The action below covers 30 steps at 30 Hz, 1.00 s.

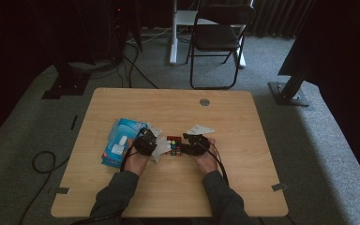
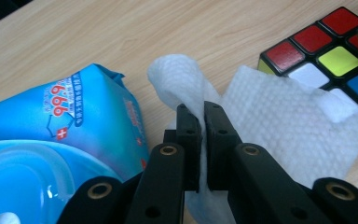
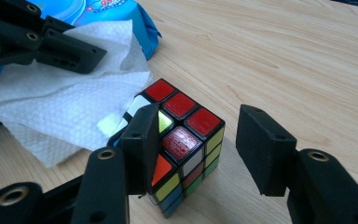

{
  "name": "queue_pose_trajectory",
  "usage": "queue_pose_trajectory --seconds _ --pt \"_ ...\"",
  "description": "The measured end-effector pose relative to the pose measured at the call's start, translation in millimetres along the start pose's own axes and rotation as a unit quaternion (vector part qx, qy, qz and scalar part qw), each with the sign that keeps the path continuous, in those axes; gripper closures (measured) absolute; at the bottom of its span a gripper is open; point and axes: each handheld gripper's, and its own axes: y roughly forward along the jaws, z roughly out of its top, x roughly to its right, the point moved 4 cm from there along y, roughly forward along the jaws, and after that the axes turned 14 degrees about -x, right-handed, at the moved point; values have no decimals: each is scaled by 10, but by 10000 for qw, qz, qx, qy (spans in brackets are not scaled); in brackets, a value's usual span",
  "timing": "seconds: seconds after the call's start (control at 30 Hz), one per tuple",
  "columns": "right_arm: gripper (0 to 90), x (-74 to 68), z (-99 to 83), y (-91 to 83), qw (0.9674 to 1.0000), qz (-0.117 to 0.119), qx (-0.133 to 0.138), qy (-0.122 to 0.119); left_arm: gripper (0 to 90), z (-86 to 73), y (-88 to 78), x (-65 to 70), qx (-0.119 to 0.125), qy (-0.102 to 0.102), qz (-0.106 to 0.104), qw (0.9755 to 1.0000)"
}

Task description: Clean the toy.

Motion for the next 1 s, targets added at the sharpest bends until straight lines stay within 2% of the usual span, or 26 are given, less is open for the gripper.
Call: queue_pose_trajectory --seconds 0.07,0.23,0.27,0.37,0.43,0.5,0.57,0.63,0.67,0.7,0.77,0.8,0.83,0.9,1.0 --pt "505 3 3 0 10000 16 -15 -10 865 2 -1 -2 10 -15 13 10000" --pt "582 16 11 2 9999 106 -17 0 865 26 -44 -1 148 -46 504 9986" --pt "582 16 11 2 9999 106 -17 0 865 26 -44 -1 148 -46 504 9986" --pt "603 12 9 0 9999 154 -20 -20 865 63 -79 3 363 -201 313 9987" --pt "608 12 5 -1 9999 172 -16 1 866 86 -100 -5 520 -323 198 9979" --pt "610 13 1 0 9998 199 -9 38 866 107 -122 4 671 -355 150 9970" --pt "610 15 -2 0 9998 210 0 48 865 125 -125 12 744 -319 307 9962" --pt "611 14 -5 0 9998 211 10 58 865 142 -110 9 740 -263 564 9953" --pt "612 13 -6 0 9998 210 15 60 865 145 -98 -2 706 -218 765 9943" --pt "613 11 -6 0 9998 197 19 52 865 143 -90 -13 676 -219 842 9939" --pt "614 9 -5 -1 9998 189 16 43 865 132 -63 -45 573 -321 699 9954" --pt "614 9 -5 -1 9998 190 17 40 865 127 -50 -53 533 -320 716 9955" --pt "614 11 -6 0 9998 202 21 51 865 123 -37 -50 524 -335 638 9960" --pt "615 13 -8 1 9997 218 28 72 865 121 -13 -32 523 -415 280 9974" --pt "617 10 -11 1 9997 219 39 75 865 135 4 41 588 -327 120 9977"
